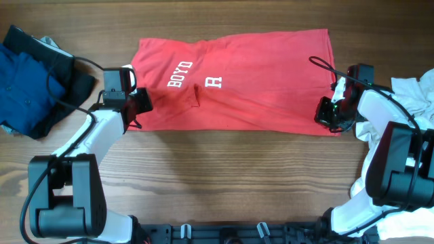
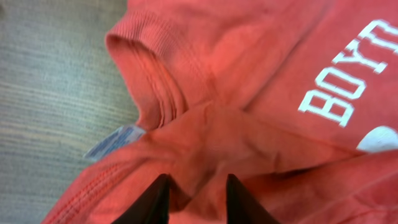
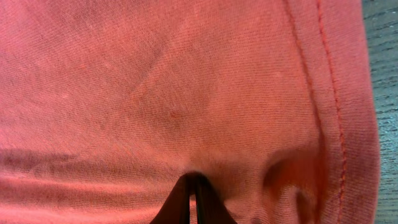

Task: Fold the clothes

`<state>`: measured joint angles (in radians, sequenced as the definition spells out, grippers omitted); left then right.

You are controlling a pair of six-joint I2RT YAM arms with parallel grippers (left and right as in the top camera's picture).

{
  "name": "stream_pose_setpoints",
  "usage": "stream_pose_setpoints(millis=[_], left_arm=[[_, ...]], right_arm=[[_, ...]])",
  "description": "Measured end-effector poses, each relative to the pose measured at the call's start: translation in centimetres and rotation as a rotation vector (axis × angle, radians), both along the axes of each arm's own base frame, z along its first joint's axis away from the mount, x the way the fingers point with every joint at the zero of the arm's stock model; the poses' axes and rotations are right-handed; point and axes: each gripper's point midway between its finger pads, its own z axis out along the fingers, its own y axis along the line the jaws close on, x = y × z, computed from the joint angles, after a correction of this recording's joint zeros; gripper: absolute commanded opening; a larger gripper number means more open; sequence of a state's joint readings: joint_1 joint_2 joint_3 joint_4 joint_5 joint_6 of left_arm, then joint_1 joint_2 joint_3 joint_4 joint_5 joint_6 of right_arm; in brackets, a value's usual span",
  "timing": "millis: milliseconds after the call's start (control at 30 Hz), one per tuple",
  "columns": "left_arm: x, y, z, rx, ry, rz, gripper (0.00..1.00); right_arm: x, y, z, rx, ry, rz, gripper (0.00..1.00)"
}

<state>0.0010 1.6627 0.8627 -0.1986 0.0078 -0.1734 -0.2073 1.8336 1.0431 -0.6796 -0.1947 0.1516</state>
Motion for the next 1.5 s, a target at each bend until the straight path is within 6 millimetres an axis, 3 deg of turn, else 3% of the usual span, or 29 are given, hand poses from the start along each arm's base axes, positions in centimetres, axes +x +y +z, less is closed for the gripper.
stream_pose_setpoints(millis=[133,233,300,400,500,767,867,967,1133,1267,1500], left_arm=[[-0.1,0.4,-0.1,0.019,0.007,0.011,0.34],[-0.1,0.7,-0.1,0.037,0.004,0.021,0.25],[-0.1,0.8,-0.3,0.041,0.010,0.019,0.10],[-0.3,0.6,-1.3,0.035,0.035,0.014,0.04],[-0.3,0.3,-2.1,0.020,0.050,-0.001,0.04],[2.1,0.3,0.3,0.017,-0.061,-0.006,0.04],[2.2,0.5,0.5,0.028,-0.062,-0.001,0.04],[2.1,1.0,0.4,0.046,-0.056,0.013,0.15],[0.3,1.6,-1.2,0.065,0.043,0.022,0.15],[-3.4,1.6,-3.3,0.067,0.219,0.019,0.13],[-3.7,2.2,-3.6,0.094,0.228,0.042,0.15]], right_arm=[[0.0,0.0,0.0,0.000,0.000,0.000,0.06],[0.0,0.0,0.0,0.000,0.000,0.000,0.06],[0.0,0.0,0.0,0.000,0.000,0.000,0.06],[0.0,0.0,0.0,0.000,0.000,0.000,0.06],[0.0,0.0,0.0,0.000,0.000,0.000,0.06],[0.0,0.0,0.0,0.000,0.000,0.000,0.06],[0.0,0.0,0.0,0.000,0.000,0.000,0.06],[0.0,0.0,0.0,0.000,0.000,0.000,0.06],[0.0,0.0,0.0,-0.001,0.002,-0.001,0.06],[-0.1,-0.2,-0.1,-0.018,0.010,-0.016,0.05],[0.4,-0.2,0.0,-0.026,-0.005,-0.030,0.04]])
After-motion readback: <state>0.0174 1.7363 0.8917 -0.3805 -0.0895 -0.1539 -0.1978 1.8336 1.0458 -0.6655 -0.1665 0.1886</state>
